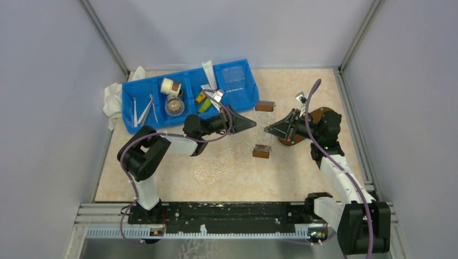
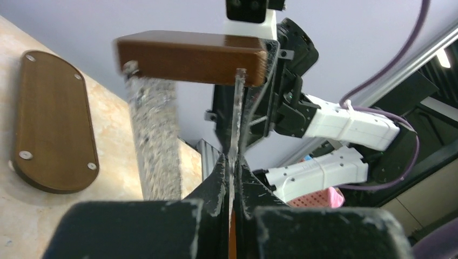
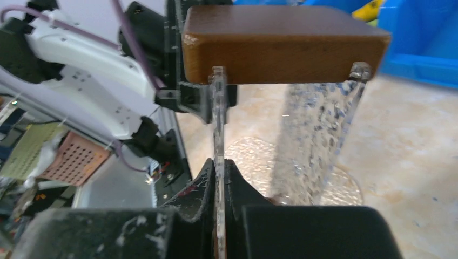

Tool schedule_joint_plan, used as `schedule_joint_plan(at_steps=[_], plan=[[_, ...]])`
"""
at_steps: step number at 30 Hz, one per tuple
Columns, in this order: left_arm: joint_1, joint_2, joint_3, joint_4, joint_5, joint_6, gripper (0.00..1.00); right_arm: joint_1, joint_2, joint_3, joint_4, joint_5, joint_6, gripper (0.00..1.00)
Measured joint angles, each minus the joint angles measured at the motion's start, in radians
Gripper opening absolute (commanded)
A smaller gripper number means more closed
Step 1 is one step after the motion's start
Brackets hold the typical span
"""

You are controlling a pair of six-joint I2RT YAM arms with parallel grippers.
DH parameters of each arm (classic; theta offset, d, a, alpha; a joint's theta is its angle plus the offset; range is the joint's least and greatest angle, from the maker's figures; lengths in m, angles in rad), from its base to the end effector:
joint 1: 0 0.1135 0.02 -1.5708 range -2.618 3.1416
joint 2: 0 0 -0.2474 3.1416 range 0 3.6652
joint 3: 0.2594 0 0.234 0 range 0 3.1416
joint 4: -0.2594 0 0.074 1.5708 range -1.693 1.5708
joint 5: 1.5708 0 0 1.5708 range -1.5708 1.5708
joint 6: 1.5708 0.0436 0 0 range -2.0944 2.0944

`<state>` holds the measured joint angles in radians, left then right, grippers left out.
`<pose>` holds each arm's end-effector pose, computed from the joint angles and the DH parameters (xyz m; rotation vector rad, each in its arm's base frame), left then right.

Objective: Prepare toiletry sets of a toothbrush and toothpaste on the tray
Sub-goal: Pick up the toothpaste holder from the storage box, then place the toothpaste holder at the center of the board.

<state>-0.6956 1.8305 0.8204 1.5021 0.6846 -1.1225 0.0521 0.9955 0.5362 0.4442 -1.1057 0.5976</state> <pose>0.2507 -0.2452 0.2439 0.4612 1.3758 -1.9163 0.2060 0.0498 0.2732 -0.4743 1.6917 1.3500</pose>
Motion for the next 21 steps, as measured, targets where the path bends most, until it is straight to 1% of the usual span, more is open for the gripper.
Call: schedule_joint_plan(at_steps=[2, 5, 8, 10, 13, 15, 17, 21], plan=[[0.002, 0.001, 0.001, 0.000, -0.005, 0.005, 0.32, 0.000, 0.000, 0.000, 0.035, -0.029, 0.047, 0.00], [0.000, 0.001, 0.002, 0.009, -0.014, -0.002, 0.59, 0.003, -0.001, 0.000, 0.050, -0.035, 0.079, 0.00], [0.000, -0.023, -0.018, 0.010, -0.042, 0.010, 0.76, -0.003, -0.007, -0.006, 0.055, -0.035, 0.105, 0.00], [0.001, -0.079, -0.079, 0.010, -0.070, 0.041, 0.86, -0.017, -0.020, -0.015, 0.063, -0.037, 0.127, 0.00], [0.005, -0.227, -0.222, 0.008, -0.125, 0.129, 0.96, -0.054, -0.042, -0.026, 0.086, -0.029, 0.167, 0.00], [0.007, -0.332, -0.304, -0.001, -0.160, 0.208, 0.99, -0.088, -0.057, -0.035, 0.100, -0.013, 0.192, 0.00], [0.007, -0.443, -0.377, -0.044, -0.201, 0.306, 0.99, -0.128, -0.065, -0.050, 0.117, 0.016, 0.219, 0.00], [0.007, -0.696, -0.488, -0.218, -0.299, 0.512, 0.99, -0.222, -0.055, -0.104, 0.199, 0.114, 0.310, 0.00]])
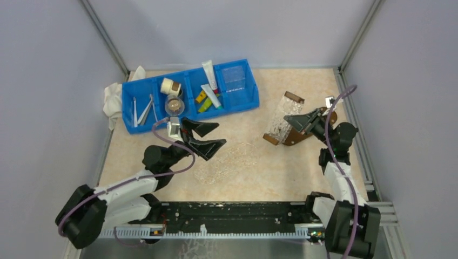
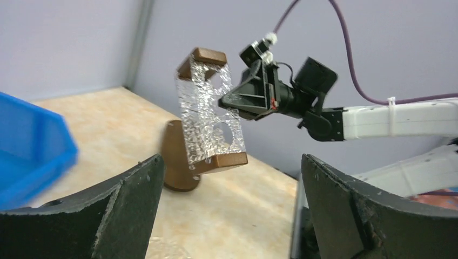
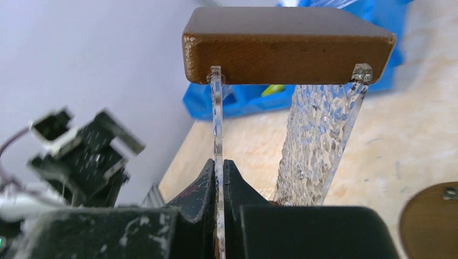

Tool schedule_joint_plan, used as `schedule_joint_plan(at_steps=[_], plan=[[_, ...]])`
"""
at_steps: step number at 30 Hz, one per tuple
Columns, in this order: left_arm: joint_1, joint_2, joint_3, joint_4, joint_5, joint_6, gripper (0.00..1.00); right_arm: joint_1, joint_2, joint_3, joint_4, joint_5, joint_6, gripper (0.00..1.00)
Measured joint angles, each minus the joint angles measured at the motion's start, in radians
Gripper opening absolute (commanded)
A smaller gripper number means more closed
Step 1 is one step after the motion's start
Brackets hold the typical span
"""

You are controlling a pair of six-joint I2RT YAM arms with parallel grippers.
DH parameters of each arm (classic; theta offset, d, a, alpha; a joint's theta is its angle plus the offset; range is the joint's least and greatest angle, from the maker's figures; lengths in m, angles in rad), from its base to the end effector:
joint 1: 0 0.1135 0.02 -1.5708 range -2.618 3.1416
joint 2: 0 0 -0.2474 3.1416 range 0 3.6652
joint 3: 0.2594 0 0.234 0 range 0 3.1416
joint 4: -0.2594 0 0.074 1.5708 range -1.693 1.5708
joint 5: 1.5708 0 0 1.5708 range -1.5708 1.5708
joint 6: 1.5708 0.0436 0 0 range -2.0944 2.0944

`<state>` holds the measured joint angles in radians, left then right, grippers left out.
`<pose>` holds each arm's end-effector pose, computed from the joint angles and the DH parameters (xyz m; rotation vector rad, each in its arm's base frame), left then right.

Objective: Prepare toiletry sets of a toothbrush and toothpaste on the tray
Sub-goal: Place the toothpaste holder at the center of the board.

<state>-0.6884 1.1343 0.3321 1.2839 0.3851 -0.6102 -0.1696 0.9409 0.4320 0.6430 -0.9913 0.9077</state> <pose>0.1573 -0.1506 0.2698 0.4237 1.1588 -1.3550 0.2013 0.0025 0.2687 -0.0251 1.6427 1.2811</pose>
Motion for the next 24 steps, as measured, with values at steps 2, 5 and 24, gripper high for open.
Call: schedule_joint_plan(at_steps=[2, 5, 24], plan=[[0.000, -0.117, -0.039, -0.096, -0.053, 0.085, 0.99, -0.036, 0.032, -0.031, 0.076, 0.052, 0.061, 0.00], [0.000, -0.281, -0.106, -0.237, -0.151, 0.186, 0.99, -0.064, 0.144, -0.057, 0.216, 0.122, 0.150, 0.00], [0.000, -0.461, -0.314, -0.505, -0.498, 0.407, 0.99, -0.066, 0.824, 0.230, 0.592, 0.423, 0.300, 0.00]])
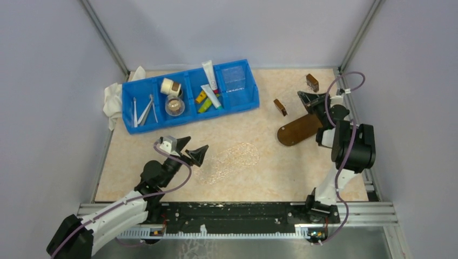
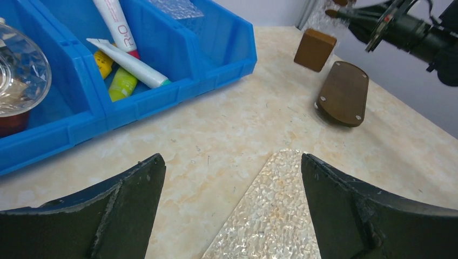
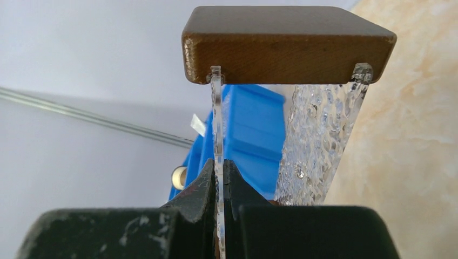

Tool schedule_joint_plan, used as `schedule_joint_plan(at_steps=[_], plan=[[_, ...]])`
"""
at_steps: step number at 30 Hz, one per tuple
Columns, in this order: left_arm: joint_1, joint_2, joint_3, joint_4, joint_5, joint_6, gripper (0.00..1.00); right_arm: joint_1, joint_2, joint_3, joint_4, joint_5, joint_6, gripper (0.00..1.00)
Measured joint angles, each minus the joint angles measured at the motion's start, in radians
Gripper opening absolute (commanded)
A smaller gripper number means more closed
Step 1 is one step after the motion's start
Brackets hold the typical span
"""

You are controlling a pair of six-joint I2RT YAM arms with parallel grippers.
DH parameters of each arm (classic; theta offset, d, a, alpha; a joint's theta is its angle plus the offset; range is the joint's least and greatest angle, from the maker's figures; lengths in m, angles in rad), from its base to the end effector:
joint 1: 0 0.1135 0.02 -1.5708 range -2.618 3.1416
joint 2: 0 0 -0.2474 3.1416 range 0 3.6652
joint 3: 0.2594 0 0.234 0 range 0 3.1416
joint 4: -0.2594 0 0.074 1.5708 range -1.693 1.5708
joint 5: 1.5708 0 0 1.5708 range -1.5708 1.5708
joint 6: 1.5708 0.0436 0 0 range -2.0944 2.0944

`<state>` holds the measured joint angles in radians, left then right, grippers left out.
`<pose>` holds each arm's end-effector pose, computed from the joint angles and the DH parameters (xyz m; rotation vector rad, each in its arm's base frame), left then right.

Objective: Prepare toiletry sets of a toothbrush and toothpaste on the tray
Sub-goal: Place the toothpaste holder at the center of the board.

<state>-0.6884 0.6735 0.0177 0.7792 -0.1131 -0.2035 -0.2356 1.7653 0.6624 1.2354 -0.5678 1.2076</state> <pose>0.1258 -0.0972 0.1919 0.2629 1.4572 -0.6458 0.3294 -0.0550 0.1961 0.6137 1.4518 1.1835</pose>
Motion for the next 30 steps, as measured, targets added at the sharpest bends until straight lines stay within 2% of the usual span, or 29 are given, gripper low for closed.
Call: schedule_joint_plan(at_steps=[11, 18, 23, 30], plan=[[0.000, -0.006, 0.000, 0.006, -0.045, -0.002, 0.99, 0.000, 0.172, 0.070, -0.027, -0.020, 0.051, 0.00], [0.000, -0.001, 0.000, 0.006, -0.053, -0.002, 0.99, -0.003, 0.225, 0.093, -0.044, -0.028, 0.053, 0.07], [0.000, -0.002, 0.000, 0.006, -0.055, -0.002, 0.99, -0.008, 0.226, 0.093, -0.055, -0.029, 0.053, 0.15], [0.000, -0.003, 0.000, 0.006, -0.055, -0.002, 0.99, -0.032, 0.229, 0.093, -0.073, -0.027, 0.045, 0.32]])
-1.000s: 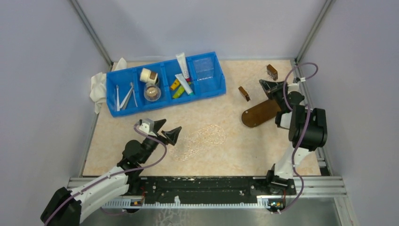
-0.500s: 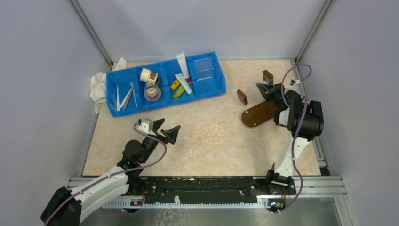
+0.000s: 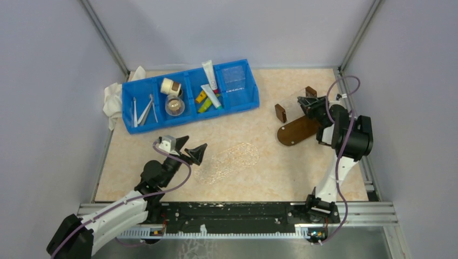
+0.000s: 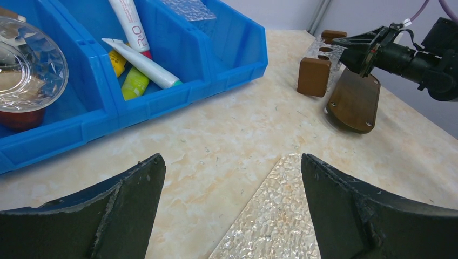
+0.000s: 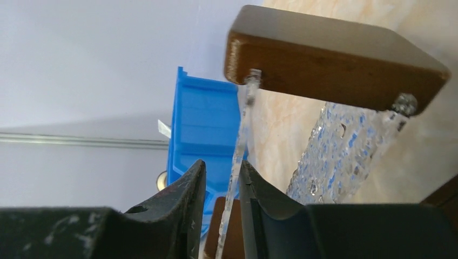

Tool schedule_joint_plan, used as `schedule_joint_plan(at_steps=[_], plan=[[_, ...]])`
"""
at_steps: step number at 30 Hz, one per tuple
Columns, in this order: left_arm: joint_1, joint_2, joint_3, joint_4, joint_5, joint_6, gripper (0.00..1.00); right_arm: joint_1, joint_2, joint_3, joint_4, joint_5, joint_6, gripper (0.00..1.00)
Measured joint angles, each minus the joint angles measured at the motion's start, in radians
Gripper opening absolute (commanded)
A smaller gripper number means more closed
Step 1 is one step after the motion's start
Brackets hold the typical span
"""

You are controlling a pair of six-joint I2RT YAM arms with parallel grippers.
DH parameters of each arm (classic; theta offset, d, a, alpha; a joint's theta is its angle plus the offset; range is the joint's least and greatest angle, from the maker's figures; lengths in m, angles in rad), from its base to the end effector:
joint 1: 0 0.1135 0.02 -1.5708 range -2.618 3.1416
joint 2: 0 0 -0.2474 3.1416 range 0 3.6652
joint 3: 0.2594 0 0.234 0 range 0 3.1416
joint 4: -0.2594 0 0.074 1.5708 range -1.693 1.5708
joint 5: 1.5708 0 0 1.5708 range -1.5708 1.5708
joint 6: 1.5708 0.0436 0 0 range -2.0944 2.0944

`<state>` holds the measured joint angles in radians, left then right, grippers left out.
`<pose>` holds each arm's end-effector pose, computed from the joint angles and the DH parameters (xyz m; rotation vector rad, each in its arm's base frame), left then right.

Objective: Prepare toiletry sets of a toothbrush and toothpaste on the tray
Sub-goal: Place the toothpaste holder at the center of the board.

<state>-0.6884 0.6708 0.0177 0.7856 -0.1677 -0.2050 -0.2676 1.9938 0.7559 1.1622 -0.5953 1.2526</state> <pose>0.1268 -0.0949 0.1930 0.2137 1.4533 -0.6106 0.3556 -0.0721 0.1366 0.8293 1.5811 1.2169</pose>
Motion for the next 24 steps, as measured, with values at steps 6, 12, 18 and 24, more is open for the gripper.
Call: schedule_joint_plan(at_steps=[6, 12, 18, 24], plan=[[0.000, -0.003, 0.000, 0.000, 0.000, 0.000, 0.99, -0.018, 0.020, 0.012, -0.055, -0.002, -0.023, 0.43], [0.000, -0.010, 0.000, 0.000, 0.000, 0.000, 0.99, -0.040, 0.009, 0.020, -0.142, -0.016, -0.073, 0.48], [0.000, -0.014, 0.000, 0.000, 0.001, 0.001, 0.99, -0.062, -0.091, 0.020, -0.278, -0.038, -0.147, 0.49], [0.000, -0.019, 0.000, 0.000, 0.001, 0.001, 0.99, -0.092, -0.190, 0.020, -0.415, -0.054, -0.230, 0.48]])
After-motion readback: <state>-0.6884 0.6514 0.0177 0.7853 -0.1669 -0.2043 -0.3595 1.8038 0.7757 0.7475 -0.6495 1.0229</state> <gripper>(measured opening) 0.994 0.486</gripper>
